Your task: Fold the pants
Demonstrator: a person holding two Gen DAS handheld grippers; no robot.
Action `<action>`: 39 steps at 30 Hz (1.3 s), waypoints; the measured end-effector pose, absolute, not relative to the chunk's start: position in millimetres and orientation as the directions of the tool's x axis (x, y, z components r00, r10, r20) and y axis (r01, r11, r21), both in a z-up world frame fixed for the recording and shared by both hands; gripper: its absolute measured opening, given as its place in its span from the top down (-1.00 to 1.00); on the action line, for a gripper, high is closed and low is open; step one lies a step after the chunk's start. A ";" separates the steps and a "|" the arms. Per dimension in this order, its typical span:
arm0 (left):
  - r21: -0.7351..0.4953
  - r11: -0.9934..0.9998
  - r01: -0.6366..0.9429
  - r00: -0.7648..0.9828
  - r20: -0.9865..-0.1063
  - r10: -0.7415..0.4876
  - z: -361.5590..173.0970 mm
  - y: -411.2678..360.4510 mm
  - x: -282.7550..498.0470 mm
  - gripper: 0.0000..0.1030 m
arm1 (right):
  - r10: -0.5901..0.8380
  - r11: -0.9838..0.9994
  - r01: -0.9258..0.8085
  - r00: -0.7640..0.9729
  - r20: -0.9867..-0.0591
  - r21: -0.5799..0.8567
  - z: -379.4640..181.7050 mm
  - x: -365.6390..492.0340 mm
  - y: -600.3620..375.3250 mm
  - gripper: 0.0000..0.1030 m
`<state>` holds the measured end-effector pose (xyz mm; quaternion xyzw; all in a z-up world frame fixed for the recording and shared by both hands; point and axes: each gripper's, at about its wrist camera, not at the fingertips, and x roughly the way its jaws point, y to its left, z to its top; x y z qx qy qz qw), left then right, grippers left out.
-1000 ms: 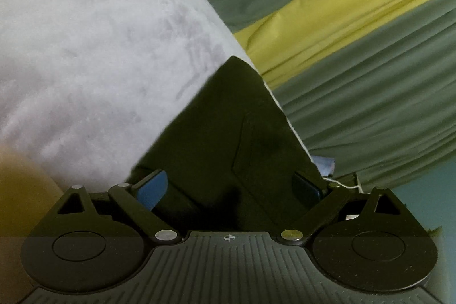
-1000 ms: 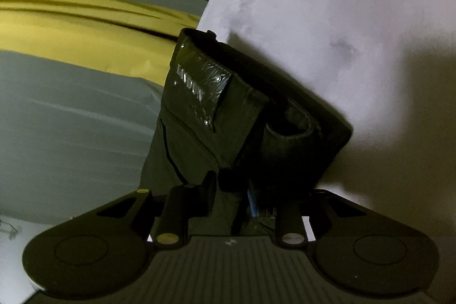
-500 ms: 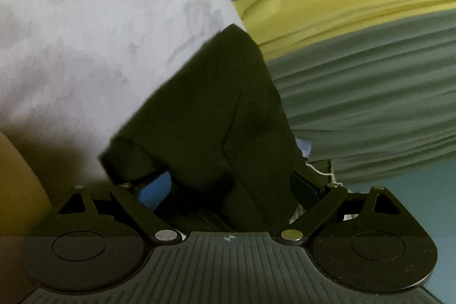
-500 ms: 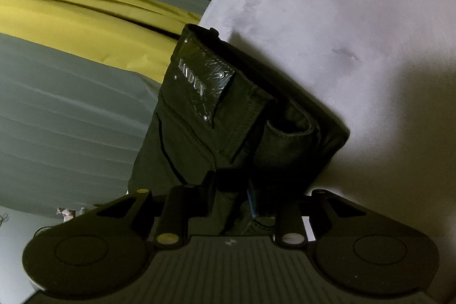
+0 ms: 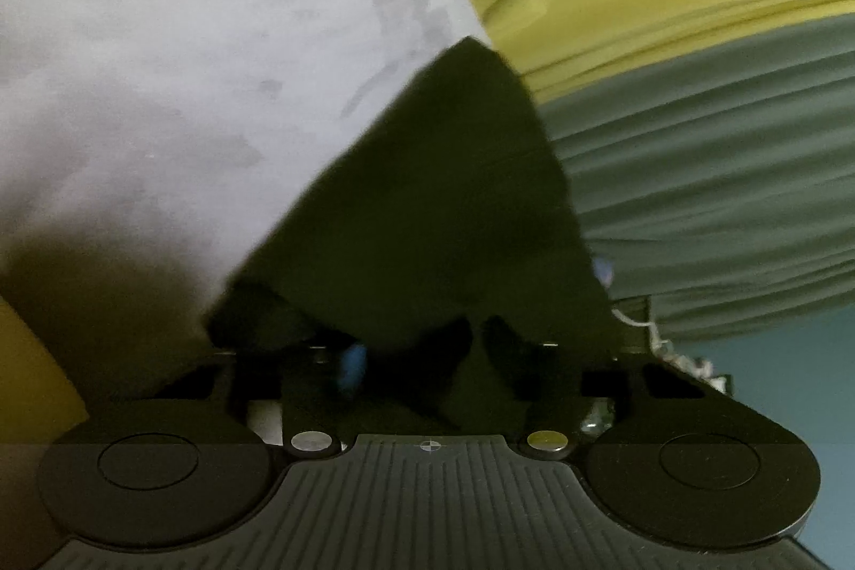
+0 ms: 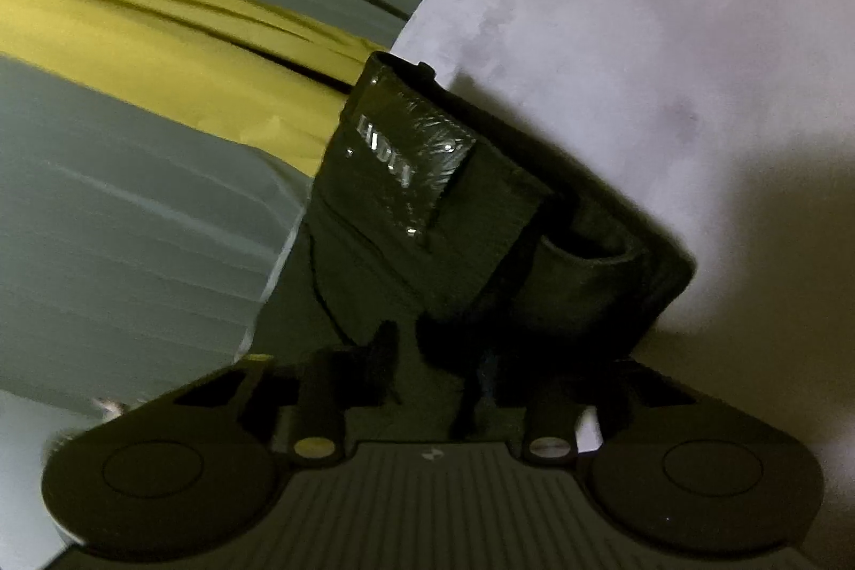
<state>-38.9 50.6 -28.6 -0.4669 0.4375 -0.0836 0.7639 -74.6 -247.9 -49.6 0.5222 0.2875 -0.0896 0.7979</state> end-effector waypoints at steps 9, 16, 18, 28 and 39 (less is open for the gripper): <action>-0.734 0.627 -0.262 0.592 -0.635 -0.496 -24.0 46.8 -45.6 0.58 | 0.124 0.597 0.417 0.797 -0.592 0.686 -37.9 -70.1 -239.7 0.71; -0.711 0.669 -0.216 0.611 -0.633 -0.475 -11.1 43.1 -48.5 0.70 | 0.099 0.680 0.372 0.808 -0.581 0.632 -20.3 -73.2 -231.1 0.71; -0.704 0.683 -0.195 0.620 -0.628 -0.470 -5.8 41.7 -50.0 0.71 | 0.092 0.706 0.349 0.818 -0.568 0.617 -12.1 -76.9 -226.9 0.72; -0.583 0.801 -0.140 0.598 -0.694 -0.401 5.4 27.8 -57.4 0.79 | 0.101 0.777 0.296 0.812 -0.574 0.555 -10.1 -95.7 -211.4 0.73; -0.480 0.870 -0.111 0.588 -0.738 -0.333 14.9 18.6 -54.7 0.57 | 0.133 0.786 0.286 0.787 -0.602 0.548 -8.8 -99.7 -235.8 0.71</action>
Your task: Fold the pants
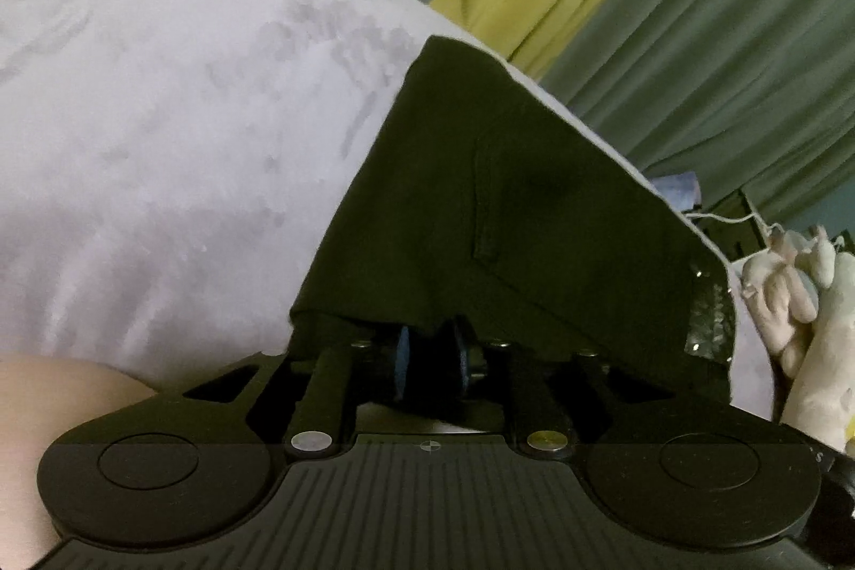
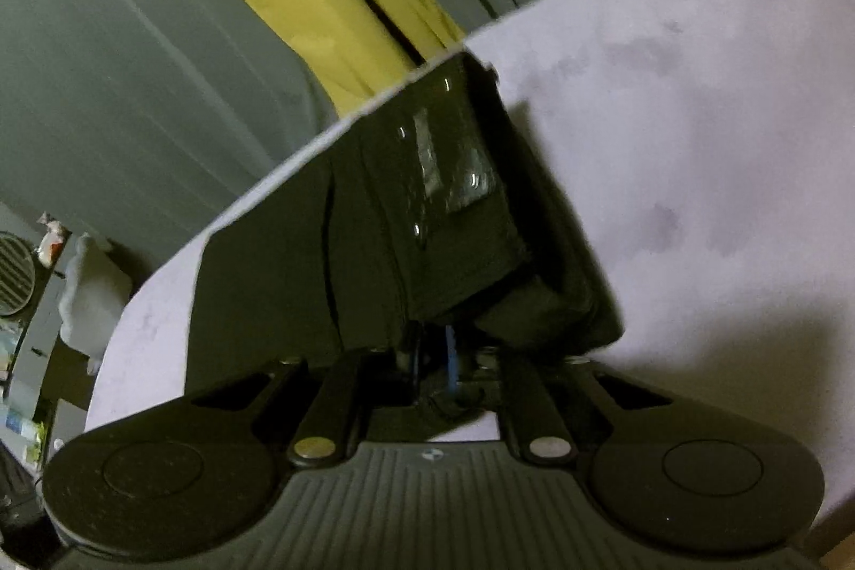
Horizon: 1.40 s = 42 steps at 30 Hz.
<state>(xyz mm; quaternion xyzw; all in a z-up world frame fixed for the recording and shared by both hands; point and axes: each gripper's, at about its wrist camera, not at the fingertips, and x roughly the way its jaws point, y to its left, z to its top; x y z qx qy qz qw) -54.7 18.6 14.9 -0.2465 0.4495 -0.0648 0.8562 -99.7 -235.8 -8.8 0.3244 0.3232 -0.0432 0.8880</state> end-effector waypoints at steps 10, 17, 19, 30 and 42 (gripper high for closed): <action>-0.584 0.808 -0.077 0.581 -0.685 -0.440 50.5 34.0 -56.3 -0.30 | 0.134 0.701 0.330 0.810 -0.571 0.632 -13.9 -98.8 -275.8 -0.01; -0.571 0.821 0.005 0.579 -0.668 -0.468 44.9 54.2 -15.3 -0.78 | 0.300 0.633 0.258 0.788 -0.538 0.730 -32.1 -66.2 -307.1 -0.54; -0.564 0.826 0.009 0.530 -0.697 -0.482 27.3 55.0 3.5 -0.78 | 0.333 0.607 0.255 0.779 -0.532 0.753 -40.8 -55.1 -314.6 -0.55; -0.628 0.774 0.080 0.378 -0.699 -0.607 -26.6 43.6 62.2 -0.87 | 0.493 0.609 0.152 0.696 -0.522 0.779 -71.3 4.7 -322.0 -0.68; -0.581 0.786 0.212 0.398 -0.683 -0.613 -20.6 21.6 67.6 -0.48 | 0.502 0.610 0.128 0.702 -0.506 0.782 -70.8 25.9 -304.3 -0.21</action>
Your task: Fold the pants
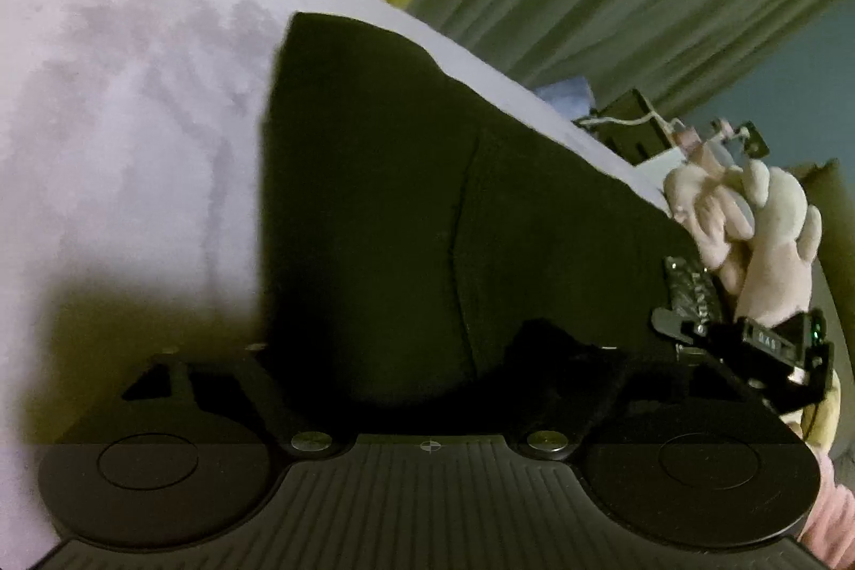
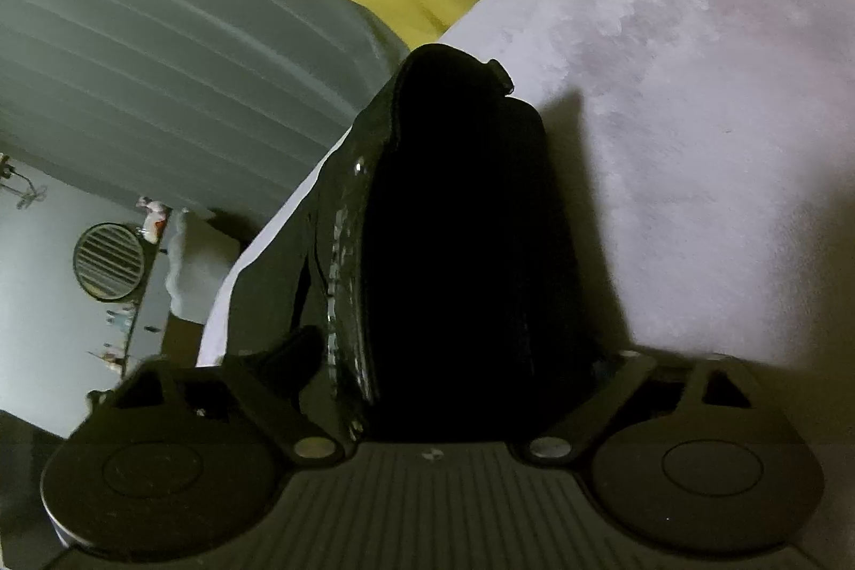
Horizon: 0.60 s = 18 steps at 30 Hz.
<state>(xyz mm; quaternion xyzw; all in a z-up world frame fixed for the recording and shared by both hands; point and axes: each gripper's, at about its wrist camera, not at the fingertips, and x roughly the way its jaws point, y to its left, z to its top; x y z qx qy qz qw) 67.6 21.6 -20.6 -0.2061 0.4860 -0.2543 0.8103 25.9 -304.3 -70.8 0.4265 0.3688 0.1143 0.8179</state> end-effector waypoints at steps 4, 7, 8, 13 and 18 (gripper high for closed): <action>-0.582 0.788 0.203 0.426 -0.672 -0.606 -4.2 21.3 66.2 -0.01 | 0.493 0.597 0.118 0.726 -0.479 0.794 -58.6 24.6 -294.8 0.11; -0.596 0.772 0.219 0.444 -0.644 -0.623 13.1 15.3 70.2 0.11 | 0.481 0.634 0.073 0.742 -0.467 0.770 -35.5 25.1 -284.0 0.16; -0.589 0.773 0.235 0.447 -0.641 -0.624 18.5 11.4 71.6 0.11 | 0.482 0.634 0.065 0.747 -0.459 0.771 -29.1 25.5 -282.6 0.17; -0.574 0.769 0.280 0.477 -0.612 -0.631 35.8 -4.2 79.4 0.13 | 0.467 0.647 0.016 0.782 -0.412 0.762 0.6 29.2 -284.0 0.20; -0.572 0.791 0.220 0.557 -0.592 -0.583 49.9 -11.7 100.5 0.08 | 0.421 0.665 -0.006 0.829 -0.369 0.746 29.4 40.7 -296.3 0.13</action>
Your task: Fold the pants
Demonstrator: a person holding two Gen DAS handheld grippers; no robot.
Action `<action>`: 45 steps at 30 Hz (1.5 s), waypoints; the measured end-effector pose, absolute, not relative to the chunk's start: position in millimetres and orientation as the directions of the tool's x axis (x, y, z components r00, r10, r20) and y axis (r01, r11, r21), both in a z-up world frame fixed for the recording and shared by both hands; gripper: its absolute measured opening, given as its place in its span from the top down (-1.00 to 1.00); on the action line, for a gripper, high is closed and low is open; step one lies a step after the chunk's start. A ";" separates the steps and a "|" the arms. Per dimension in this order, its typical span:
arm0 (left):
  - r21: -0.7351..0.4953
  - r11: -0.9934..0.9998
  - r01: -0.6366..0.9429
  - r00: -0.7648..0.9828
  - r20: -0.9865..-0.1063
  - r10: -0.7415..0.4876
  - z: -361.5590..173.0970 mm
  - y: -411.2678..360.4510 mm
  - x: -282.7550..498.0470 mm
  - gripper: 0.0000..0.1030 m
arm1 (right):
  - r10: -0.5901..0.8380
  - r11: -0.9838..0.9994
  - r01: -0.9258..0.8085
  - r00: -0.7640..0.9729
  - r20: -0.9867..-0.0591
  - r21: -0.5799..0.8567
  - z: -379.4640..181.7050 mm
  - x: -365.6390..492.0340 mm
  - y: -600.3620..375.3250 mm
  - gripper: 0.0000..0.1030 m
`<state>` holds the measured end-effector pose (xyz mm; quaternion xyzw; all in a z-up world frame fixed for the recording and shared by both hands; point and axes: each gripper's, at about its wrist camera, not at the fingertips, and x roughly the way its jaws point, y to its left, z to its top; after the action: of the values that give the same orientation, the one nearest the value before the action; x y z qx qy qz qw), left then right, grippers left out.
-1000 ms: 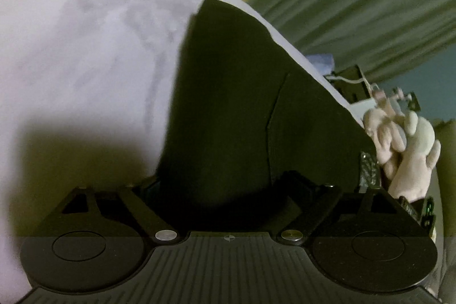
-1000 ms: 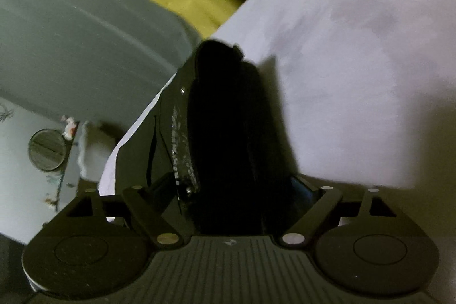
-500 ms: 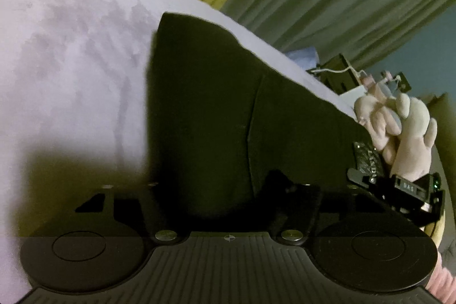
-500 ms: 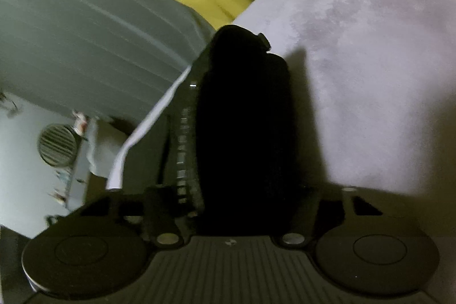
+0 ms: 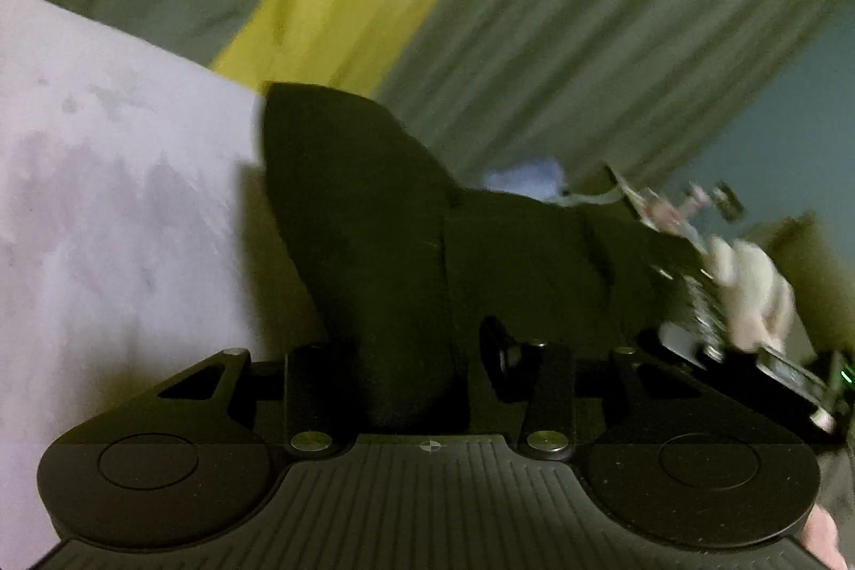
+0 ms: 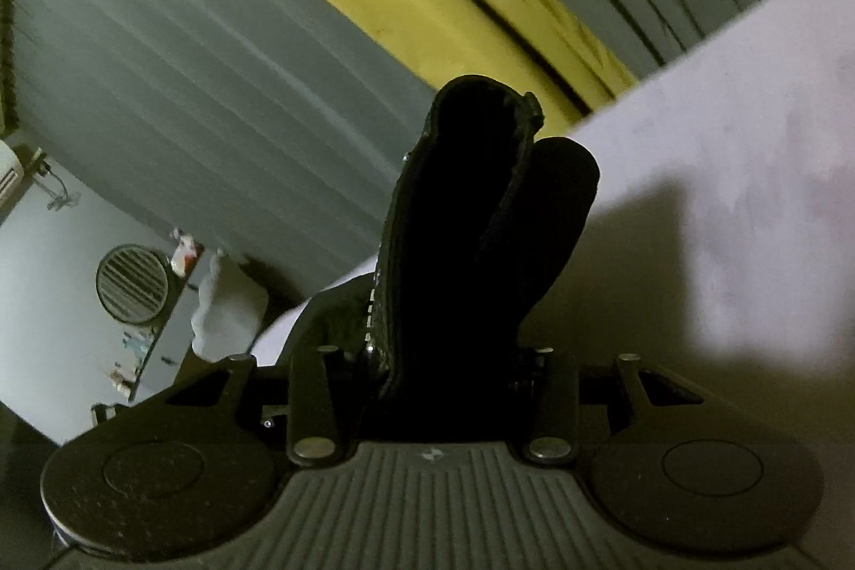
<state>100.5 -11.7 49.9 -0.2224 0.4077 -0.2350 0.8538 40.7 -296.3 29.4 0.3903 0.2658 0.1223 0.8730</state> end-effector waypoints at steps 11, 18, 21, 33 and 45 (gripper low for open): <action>-0.299 0.953 0.042 0.631 -0.731 -0.258 24.3 -5.1 65.0 -0.57 | 0.063 0.808 0.275 0.840 -0.540 0.521 31.5 20.6 -312.5 -0.64; -0.307 0.950 0.057 0.754 -0.611 -0.242 61.9 -12.3 29.4 -0.60 | 0.087 0.910 0.143 0.853 -0.515 0.390 42.3 7.0 -249.0 0.01; -0.315 0.944 0.101 0.759 -0.589 -0.278 63.4 -20.6 23.6 -0.66 | 0.114 0.933 0.095 0.837 -0.535 0.348 35.3 13.1 -223.7 0.19; -0.330 0.943 -0.053 0.652 -0.726 -0.218 -3.4 -17.1 32.4 -0.72 | 0.066 0.970 0.113 0.729 -0.682 0.215 14.5 39.6 -195.9 0.31; -0.282 0.958 -0.041 0.672 -0.718 -0.182 -6.4 -21.2 25.6 -0.82 | -0.149 0.977 0.210 0.784 -0.603 0.032 27.5 126.3 -188.7 0.29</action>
<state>25.6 -21.2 -6.4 -0.1387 0.4032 -0.0390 0.9037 126.3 -188.7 27.5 0.0486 0.3150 -0.0950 0.9431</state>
